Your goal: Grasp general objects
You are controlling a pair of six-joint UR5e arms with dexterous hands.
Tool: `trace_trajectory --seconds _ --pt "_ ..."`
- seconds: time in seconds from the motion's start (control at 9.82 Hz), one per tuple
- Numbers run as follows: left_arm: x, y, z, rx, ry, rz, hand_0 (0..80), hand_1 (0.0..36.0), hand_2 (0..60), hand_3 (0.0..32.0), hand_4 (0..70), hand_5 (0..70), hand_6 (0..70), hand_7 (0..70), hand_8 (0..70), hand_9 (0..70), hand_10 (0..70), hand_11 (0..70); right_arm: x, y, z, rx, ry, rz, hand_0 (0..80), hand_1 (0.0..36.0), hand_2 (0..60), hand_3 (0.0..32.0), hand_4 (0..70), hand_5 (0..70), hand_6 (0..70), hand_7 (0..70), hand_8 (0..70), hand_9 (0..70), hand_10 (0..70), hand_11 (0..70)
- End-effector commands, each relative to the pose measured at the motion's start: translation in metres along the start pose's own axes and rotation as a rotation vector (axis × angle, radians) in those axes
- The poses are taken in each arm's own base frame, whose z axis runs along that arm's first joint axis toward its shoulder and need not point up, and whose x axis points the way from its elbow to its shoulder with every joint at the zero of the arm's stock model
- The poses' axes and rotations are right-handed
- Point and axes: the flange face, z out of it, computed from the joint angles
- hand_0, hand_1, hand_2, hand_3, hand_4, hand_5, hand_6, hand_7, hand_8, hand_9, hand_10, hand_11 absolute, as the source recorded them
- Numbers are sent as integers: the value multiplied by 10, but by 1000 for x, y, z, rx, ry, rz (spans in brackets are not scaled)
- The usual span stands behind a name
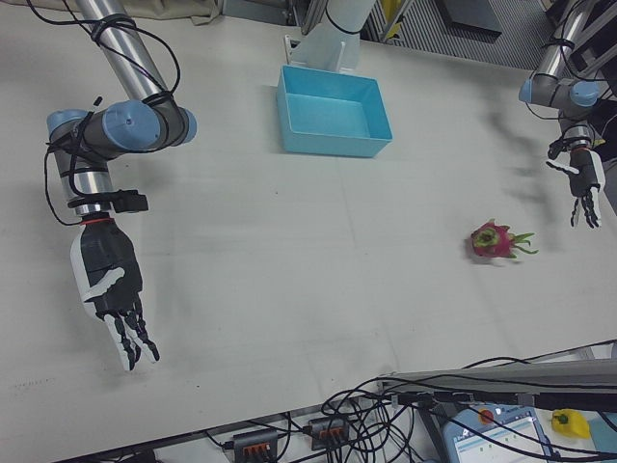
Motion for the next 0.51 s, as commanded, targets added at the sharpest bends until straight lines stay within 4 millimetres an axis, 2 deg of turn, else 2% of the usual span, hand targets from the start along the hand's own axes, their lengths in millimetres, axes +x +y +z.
trace_trajectory --seconds 0.0,0.1,0.2,0.31,0.41 --pt "0 4 3 -27 14 -10 536 210 47 78 0 0 0 0 0 0 0 0 0 0 0 0 0 0 0 0 0 0 0 0 0 0 0 0 0 0" --pt "2 14 11 -50 23 -3 541 278 302 92 1 0 0 0 0 0 0 0 0 0 0 0 0 0 0 0 0 0 0 0 0 0 0 0 0 0" --pt "7 31 19 -86 31 36 537 347 600 164 15 0 0 0 0 0 0 0 0 0 0 0 0 0 0 0 0 0 0 0 0 0 0 0 0 0" --pt "8 42 23 -110 21 56 538 344 600 202 30 0 0 0 0 0 0 0 0 0 0 0 0 0 0 0 0 0 0 0 0 0 0 0 0 0" --pt "4 57 35 -153 -12 72 572 360 600 276 4 0 0 0 0 0 0 0 0 0 0 0 0 0 0 0 0 0 0 0 0 0 0 0 0 0"
